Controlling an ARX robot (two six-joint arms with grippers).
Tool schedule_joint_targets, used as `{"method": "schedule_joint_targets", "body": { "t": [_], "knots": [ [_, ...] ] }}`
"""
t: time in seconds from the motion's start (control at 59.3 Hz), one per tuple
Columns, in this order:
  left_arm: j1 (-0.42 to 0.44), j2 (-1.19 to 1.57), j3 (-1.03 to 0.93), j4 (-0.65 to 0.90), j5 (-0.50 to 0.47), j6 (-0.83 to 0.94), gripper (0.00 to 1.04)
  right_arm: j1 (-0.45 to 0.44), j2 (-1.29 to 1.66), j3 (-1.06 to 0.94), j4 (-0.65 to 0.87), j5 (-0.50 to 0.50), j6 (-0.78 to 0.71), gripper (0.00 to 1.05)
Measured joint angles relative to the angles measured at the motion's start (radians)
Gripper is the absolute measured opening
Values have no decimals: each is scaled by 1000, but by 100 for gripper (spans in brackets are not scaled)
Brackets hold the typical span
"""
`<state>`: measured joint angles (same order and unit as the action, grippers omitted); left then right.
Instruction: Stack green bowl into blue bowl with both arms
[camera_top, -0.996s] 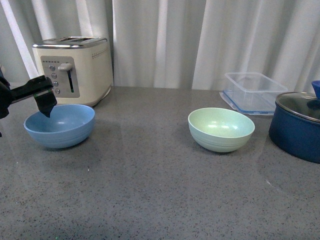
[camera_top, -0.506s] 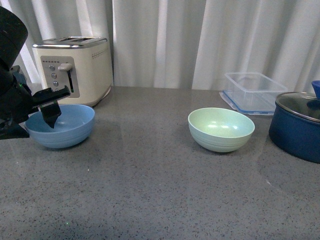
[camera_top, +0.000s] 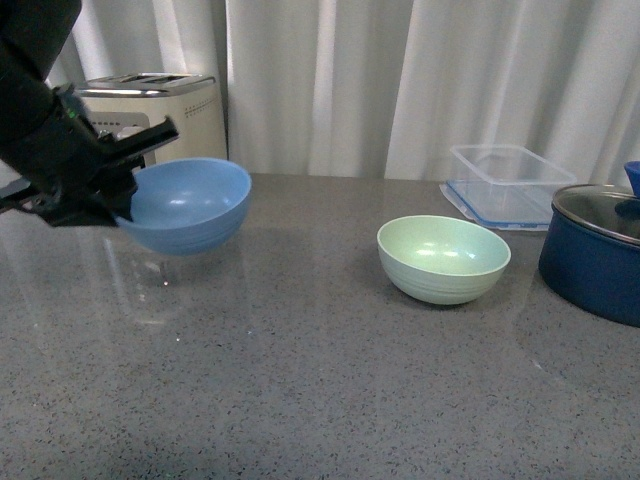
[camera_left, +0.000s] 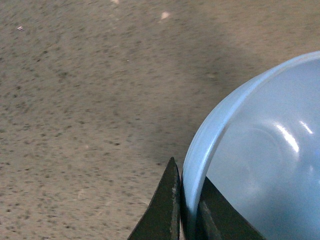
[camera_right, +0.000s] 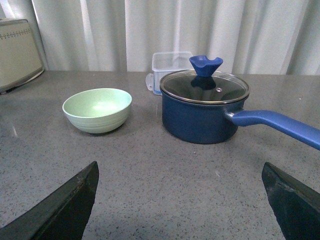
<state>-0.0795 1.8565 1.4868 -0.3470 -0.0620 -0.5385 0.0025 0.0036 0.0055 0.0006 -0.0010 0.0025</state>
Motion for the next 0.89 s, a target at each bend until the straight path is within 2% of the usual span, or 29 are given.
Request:
{"method": "schedule_joint_targets", "body": {
  "t": [0.354, 0.759, 0.894],
  "knots": [
    [-140, 103, 120, -23, -22, -14, 4, 0, 0, 0, 0, 0, 0, 95],
    [-176, 231, 233, -85, -48, -14, 4, 0, 0, 0, 0, 0, 0, 95],
    [-175, 232, 245, -99, -39, -2, 29, 0, 0, 0, 0, 0, 0, 95]
  ]
}}
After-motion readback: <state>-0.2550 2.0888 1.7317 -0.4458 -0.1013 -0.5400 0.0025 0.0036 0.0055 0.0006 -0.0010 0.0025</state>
